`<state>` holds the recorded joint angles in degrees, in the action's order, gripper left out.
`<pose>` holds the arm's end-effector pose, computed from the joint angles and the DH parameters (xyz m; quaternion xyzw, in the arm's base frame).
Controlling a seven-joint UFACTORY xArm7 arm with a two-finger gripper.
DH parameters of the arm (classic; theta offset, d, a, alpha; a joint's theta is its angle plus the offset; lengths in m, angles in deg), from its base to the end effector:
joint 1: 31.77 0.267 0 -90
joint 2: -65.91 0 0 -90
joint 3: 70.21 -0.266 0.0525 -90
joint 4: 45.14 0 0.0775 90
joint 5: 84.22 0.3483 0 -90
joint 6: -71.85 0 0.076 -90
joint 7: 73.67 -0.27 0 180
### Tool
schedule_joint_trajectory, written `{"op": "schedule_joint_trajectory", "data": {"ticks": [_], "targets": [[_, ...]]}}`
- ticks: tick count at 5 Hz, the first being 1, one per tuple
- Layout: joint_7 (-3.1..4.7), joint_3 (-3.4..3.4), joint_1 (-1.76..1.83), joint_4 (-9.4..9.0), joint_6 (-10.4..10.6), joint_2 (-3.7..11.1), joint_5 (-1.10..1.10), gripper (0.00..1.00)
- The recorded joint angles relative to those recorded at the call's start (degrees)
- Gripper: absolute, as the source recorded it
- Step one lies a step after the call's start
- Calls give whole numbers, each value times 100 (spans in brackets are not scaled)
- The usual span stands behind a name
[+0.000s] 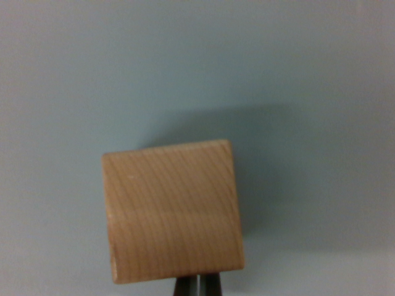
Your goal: Push wooden cube
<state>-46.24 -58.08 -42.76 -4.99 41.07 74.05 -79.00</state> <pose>0.3887 -0.1664 0.0017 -0.9999 0.0000 -0.0154 0.0026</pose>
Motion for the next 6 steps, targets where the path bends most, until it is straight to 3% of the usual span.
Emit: {"op": "schedule_joint_trajectory", "data": {"ticks": [1, 2, 3, 4, 5, 6], "targets": [[0, 0, 0, 0, 0, 0, 0, 100], [-40, -57, 20, 270, -72, 201, 53, 100], [-40, -57, 20, 270, -72, 201, 53, 100], [-78, -112, 39, 527, -141, 392, 104, 100], [-78, -112, 39, 527, -141, 392, 104, 100], [-111, -159, 56, 751, -200, 559, 149, 100]]}}
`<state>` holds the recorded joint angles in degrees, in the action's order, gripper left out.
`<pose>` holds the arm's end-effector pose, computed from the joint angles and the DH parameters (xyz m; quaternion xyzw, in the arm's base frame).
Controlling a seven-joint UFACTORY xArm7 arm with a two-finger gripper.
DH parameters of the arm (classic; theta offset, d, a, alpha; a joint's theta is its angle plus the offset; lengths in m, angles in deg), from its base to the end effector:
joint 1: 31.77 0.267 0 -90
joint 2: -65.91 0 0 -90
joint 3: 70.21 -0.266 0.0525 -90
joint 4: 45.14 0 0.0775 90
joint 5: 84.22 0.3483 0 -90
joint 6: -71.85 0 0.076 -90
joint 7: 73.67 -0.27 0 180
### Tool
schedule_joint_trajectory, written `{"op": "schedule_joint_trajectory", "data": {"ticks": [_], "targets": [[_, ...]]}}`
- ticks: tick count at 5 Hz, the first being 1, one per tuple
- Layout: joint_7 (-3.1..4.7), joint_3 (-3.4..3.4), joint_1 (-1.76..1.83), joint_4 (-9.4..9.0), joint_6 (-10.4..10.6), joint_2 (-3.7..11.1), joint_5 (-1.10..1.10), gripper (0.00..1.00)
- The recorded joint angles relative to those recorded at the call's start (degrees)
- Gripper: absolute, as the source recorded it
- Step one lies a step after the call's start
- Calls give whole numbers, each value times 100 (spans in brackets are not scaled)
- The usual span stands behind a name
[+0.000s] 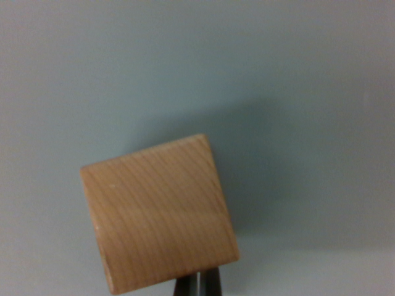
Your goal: Push wooden cube
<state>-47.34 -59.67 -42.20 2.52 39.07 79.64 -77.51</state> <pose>0.4257 -0.1627 0.0007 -0.9999 -0.0008 -0.0162 0.0045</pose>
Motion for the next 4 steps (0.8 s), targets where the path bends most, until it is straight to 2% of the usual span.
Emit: {"op": "schedule_joint_trajectory", "data": {"ticks": [1, 2, 3, 4], "targets": [[0, 0, 0, 0, 0, 0, 0, 100], [-30, -44, 15, 205, -55, 153, 41, 100], [-30, -44, 15, 205, -55, 153, 41, 100], [-54, -78, 27, 369, -98, 275, 73, 100]]}}
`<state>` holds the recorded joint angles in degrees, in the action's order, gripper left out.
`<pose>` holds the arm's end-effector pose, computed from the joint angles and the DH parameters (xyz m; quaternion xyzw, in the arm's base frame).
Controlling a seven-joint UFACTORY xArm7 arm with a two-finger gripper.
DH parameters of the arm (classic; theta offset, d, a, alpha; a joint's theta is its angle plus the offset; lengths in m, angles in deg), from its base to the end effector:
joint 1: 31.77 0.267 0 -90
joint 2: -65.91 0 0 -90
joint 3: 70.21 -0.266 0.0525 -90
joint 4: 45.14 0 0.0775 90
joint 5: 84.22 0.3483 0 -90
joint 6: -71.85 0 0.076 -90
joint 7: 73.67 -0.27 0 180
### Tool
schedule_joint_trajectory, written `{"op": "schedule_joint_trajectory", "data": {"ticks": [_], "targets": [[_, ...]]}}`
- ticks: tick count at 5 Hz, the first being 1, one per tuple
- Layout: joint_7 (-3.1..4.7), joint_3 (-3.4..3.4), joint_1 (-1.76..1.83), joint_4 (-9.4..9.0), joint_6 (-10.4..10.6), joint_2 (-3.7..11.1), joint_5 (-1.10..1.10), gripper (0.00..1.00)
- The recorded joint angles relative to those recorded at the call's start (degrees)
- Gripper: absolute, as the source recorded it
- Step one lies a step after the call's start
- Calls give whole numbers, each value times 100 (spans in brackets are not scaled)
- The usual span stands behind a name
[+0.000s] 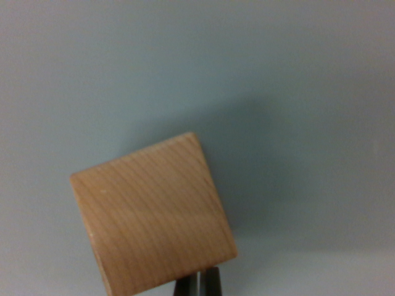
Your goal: Push wooden cube
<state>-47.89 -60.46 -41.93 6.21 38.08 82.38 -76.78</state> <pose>0.4438 -0.1590 -0.0006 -0.9998 -0.0014 -0.0168 0.0068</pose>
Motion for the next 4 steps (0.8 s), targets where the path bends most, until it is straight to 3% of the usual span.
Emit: {"op": "schedule_joint_trajectory", "data": {"ticks": [1, 2, 4], "targets": [[0, 0, 0, 0, 0, 0, 0, 100], [-17, -24, 8, 113, -30, 84, 22, 100], [-24, -35, 12, 164, -44, 122, 33, 100]]}}
